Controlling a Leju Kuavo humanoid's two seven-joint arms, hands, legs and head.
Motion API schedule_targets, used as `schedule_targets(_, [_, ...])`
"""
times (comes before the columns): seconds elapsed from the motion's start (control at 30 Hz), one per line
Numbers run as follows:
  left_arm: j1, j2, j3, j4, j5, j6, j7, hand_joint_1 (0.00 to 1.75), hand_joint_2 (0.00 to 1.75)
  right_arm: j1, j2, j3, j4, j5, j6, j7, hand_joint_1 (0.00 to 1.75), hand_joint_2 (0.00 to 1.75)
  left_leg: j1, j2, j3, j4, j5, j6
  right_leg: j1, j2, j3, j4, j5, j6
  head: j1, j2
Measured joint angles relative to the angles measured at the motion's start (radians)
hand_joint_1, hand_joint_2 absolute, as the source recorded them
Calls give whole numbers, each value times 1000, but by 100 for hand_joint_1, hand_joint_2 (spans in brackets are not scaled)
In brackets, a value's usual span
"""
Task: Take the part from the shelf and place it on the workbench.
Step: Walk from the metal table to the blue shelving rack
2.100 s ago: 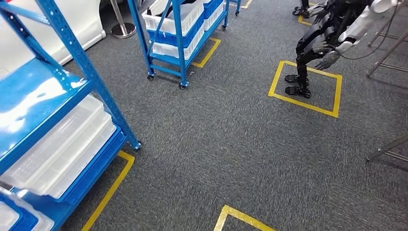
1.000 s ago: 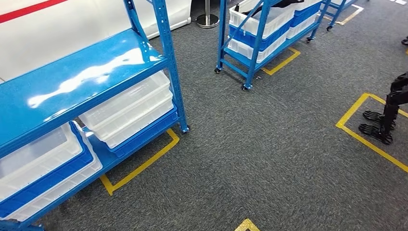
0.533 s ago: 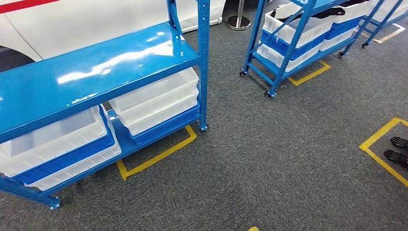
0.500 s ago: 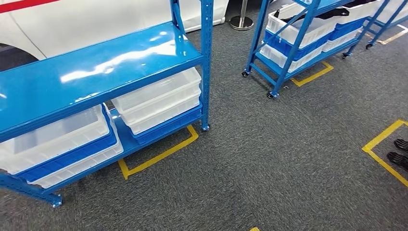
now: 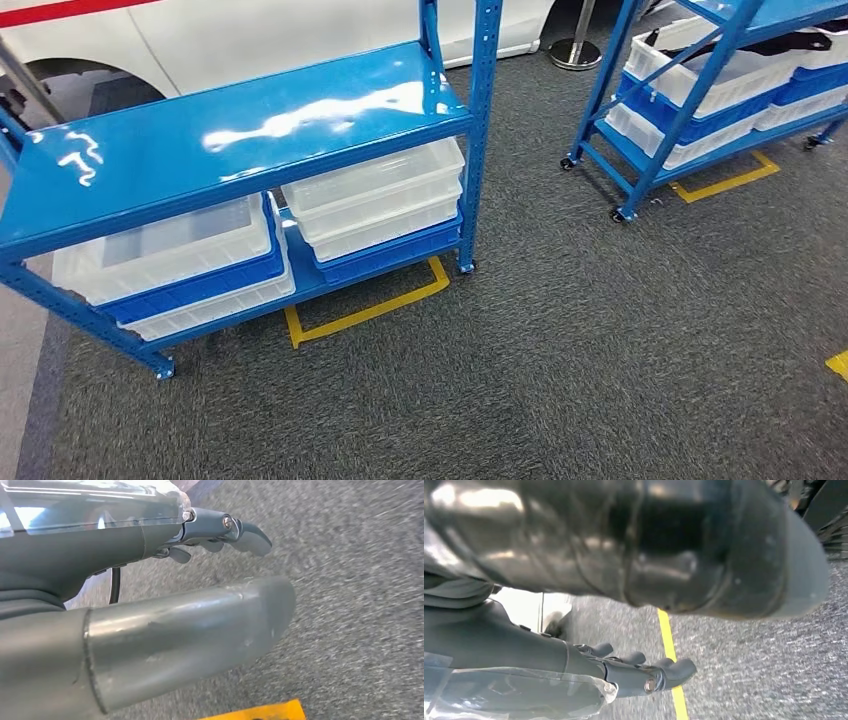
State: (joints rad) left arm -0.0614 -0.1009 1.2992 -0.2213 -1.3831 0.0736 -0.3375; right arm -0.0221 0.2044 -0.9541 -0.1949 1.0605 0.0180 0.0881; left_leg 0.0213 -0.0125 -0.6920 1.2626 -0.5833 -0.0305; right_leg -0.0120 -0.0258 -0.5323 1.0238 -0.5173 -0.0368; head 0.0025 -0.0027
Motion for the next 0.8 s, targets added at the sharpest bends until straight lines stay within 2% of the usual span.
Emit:
schedule_targets(0.03, [1, 0, 0, 0, 0, 0, 1, 0, 0, 1, 0, 0, 0, 1, 0, 0, 0, 0, 0, 4, -8, 27, -5, 0, 3, -14, -1, 0, 0, 0, 0, 0])
schedule_targets(0.07, [3, 0, 0, 0, 1, 0, 2, 0, 0, 0, 0, 0, 0, 2, 0, 0, 0, 0, 0, 8, 3, 15, 9, 2, 5, -27, -1, 0, -1, -1, 0, 0])
schedule_targets(0.1, [5, 0, 0, 0, 1, 0, 2, 0, 0, 0, 0, 0, 0, 3, 0, 0, 0, 0, -2, 15, 35, -36, 38, 6, 7, -39, 1, 0, -1, -1, 0, 0])
schedule_targets(0.17, [3, 1, 0, 0, 1, 1, 2, 0, 0, -1, 0, 0, 0, 5, 1, 0, 0, 0, -11, 57, 114, -178, 90, 21, 11, -63, 5, 1, -4, 1, 0, 0])
schedule_targets(0.2, [1, 1, 0, 0, 0, 1, 1, 0, 0, -1, 0, 0, 0, 5, 1, -1, 0, 0, -17, 75, 139, -227, 102, 28, 13, -73, 6, 1, -6, 5, 0, 0])
schedule_targets(0.23, [0, 1, 0, 0, -1, 2, 0, 0, 0, -1, 0, -1, 0, 5, 1, -1, 0, 0, -22, 86, 149, -251, 104, 34, 15, -83, 7, 1, -7, 9, 0, 0])
schedule_targets(0.27, [2, 1, 0, 0, -3, 4, -2, 0, 0, -3, 0, -1, 0, 5, 0, -1, 0, 0, -26, 85, 148, -256, 102, 38, 16, -92, 9, 0, -8, 13, 0, 0])
schedule_targets(0.3, [4, 0, 0, 0, -4, 7, -5, 0, 0, -5, 1, -1, 0, 5, -1, -1, 0, 0, -24, 72, 147, -260, 105, 42, 16, -101, 13, -3, -8, 18, 0, 0])
schedule_targets(0.33, [7, -2, 0, 0, -5, 10, -7, 0, 0, -7, 1, -2, 0, 5, -4, 0, 0, 0, -22, 61, 151, -268, 110, 46, 16, -98, 16, -1, -12, 24, 0, 0])
schedule_targets(0.4, [8, -7, 0, 0, -4, 12, -10, 0, 0, -7, 4, -2, 0, 6, -10, 1, 0, 0, -14, 39, 159, -283, 122, 57, 13, -52, 1, 46, -49, 34, 2, 0])
schedule_targets(0.43, [8, -8, 0, 0, -2, 11, -10, 0, 0, -5, 5, -3, 0, 7, -13, 2, 0, 0, -11, 28, 160, -287, 126, 60, 8, -18, -24, 100, -81, 38, 2, 0])
schedule_targets(0.47, [6, -8, 0, 0, 0, 8, -10, 0, 0, -4, 6, -3, 0, 10, -17, 3, 0, 0, -11, 17, 158, -287, 128, 62, 6, 6, -57, 167, -115, 40, 3, 0])
schedule_targets(0.5, [6, -8, 0, 0, 2, 5, -10, 0, 0, -4, 8, -3, 0, 13, -19, 4, 0, 0, -11, 5, 156, -286, 129, 63, 4, 17, -88, 229, -138, 42, 3, 0])
schedule_targets(0.53, [7, -8, 0, 0, 3, 2, -10, 0, 0, -4, 8, -3, 1, 15, -21, 4, 0, 0, -11, -8, 156, -284, 129, 63, 3, 21, -109, 266, -142, 44, 3, 0])
schedule_targets(0.57, [8, -8, 0, 0, 4, -1, -10, 0, 0, -4, 8, -3, 1, 16, -22, 5, 0, 0, -10, -23, 156, -282, 128, 62, 1, 22, -113, 265, -124, 45, 3, 0])
schedule_targets(0.6, [9, -8, 0, 0, 4, -3, -10, 0, 0, -4, 9, -3, 1, 17, -22, 5, 0, 0, -10, -37, 156, -279, 126, 60, -1, 26, -98, 224, -87, 45, 3, 0])
schedule_targets(0.63, [9, -8, 0, 0, 3, -4, -11, 0, 0, -3, 9, -3, 1, 18, -22, 5, 0, 0, -9, -52, 157, -274, 124, 57, -5, 38, -71, 157, -44, 45, 3, 0])
schedule_targets(0.67, [9, -8, 0, 0, 2, -5, -12, 0, 0, -3, 9, -3, 1, 18, -22, 5, 0, 0, -10, -65, 155, -268, 121, 52, -7, 59, -45, 92, -12, 44, 3, 0])
schedule_targets(0.7, [8, -8, 0, 0, 1, -5, -13, 0, 0, -3, 9, -3, 1, 18, -22, 4, 0, 0, -11, -76, 152, -263, 118, 46, -9, 76, -27, 46, 6, 42, 3, 0])
schedule_targets(0.73, [8, -8, 0, 0, 1, -5, -15, 0, 0, -4, 10, -3, 2, 19, -22, 4, 0, 0, -11, -86, 148, -259, 116, 40, -9, 89, -18, 22, 11, 39, 2, 0])
schedule_targets(0.77, [8, -8, 0, 0, 1, -5, -16, 0, 0, -5, 10, -3, 2, 19, -22, 3, 0, 0, -11, -95, 144, -257, 116, 33, -7, 92, -17, 18, 8, 35, 2, 0])
schedule_targets(0.8, [9, -8, 0, 0, 1, -5, -17, 0, 0, -7, 11, -3, 2, 19, -22, 3, 0, 0, -9, -104, 140, -257, 118, 26, -7, 81, -17, 16, 10, 30, 2, 0])
